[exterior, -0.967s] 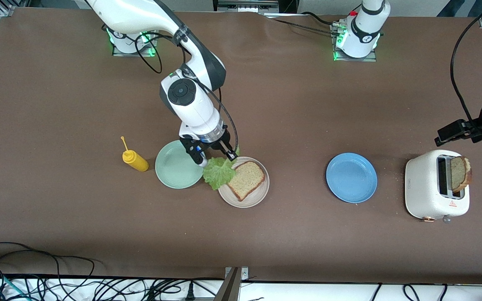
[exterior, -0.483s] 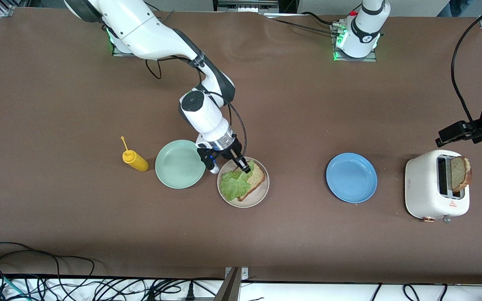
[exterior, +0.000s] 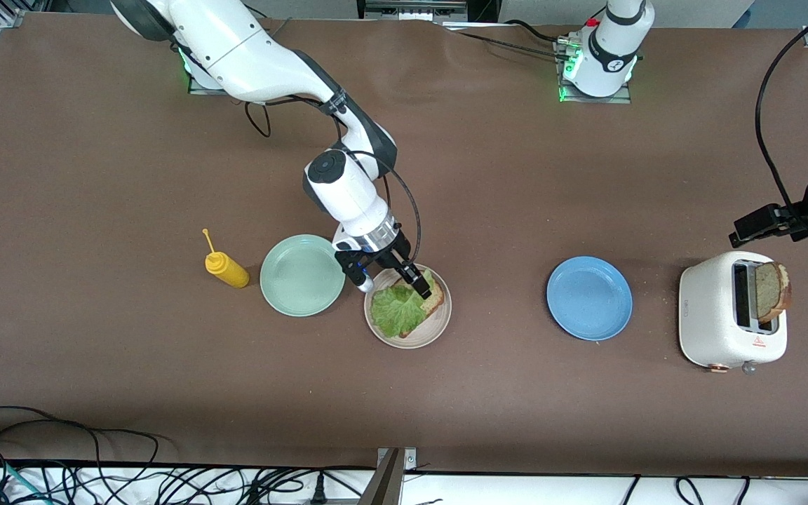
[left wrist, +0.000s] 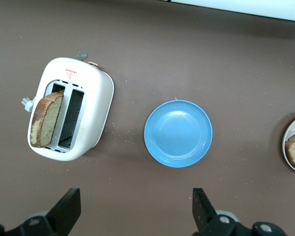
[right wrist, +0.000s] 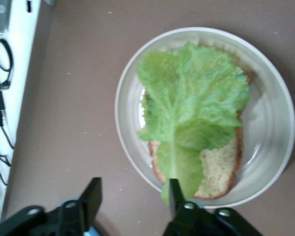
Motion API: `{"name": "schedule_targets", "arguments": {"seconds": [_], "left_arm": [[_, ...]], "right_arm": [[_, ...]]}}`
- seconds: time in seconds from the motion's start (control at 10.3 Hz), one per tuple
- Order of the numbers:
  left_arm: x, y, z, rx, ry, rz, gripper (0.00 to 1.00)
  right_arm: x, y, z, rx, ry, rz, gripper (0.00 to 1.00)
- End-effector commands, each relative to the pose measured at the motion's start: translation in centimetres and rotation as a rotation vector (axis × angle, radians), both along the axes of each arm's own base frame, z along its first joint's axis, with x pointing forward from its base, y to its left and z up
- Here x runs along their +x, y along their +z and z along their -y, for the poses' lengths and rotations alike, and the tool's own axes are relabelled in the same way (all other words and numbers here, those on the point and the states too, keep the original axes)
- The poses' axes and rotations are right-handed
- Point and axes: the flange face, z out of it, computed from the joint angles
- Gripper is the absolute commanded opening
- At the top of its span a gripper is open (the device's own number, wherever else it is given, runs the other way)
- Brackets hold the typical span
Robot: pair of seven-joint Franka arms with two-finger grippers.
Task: Make sandwich on beige plate with both arms
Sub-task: 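Open the right gripper and draw it back from the plate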
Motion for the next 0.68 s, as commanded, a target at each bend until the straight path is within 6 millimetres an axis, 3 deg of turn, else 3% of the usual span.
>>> {"name": "schedule_targets", "arguments": {"seconds": [0.0,0.19,0.48,0.58], "left_arm": [[0.1,-0.2,-0.1,-0.009,-0.019,0.0,1.0],[0.3,-0.5,-0.3,-0.008,-0.016,-0.005,1.0],[0.4,-0.6,-1.0,0.036,-0.083,-0.007,1.0],[0.3,-0.6,-2.3,0.037,-0.09,-0.006,1.0]], "right_arm": [[0.5,5.3,1.5,-0.11,0.017,-0.048,1.0],[-0.3,9.1,3.0,-0.272,0.113,-0.105,1.0],[-0.5,12.8,7.3,-0.523,0.335,-0.152,1.0],[-0.6,13.2,9.2,-0.599,0.442,-0.194,1.0]]}}
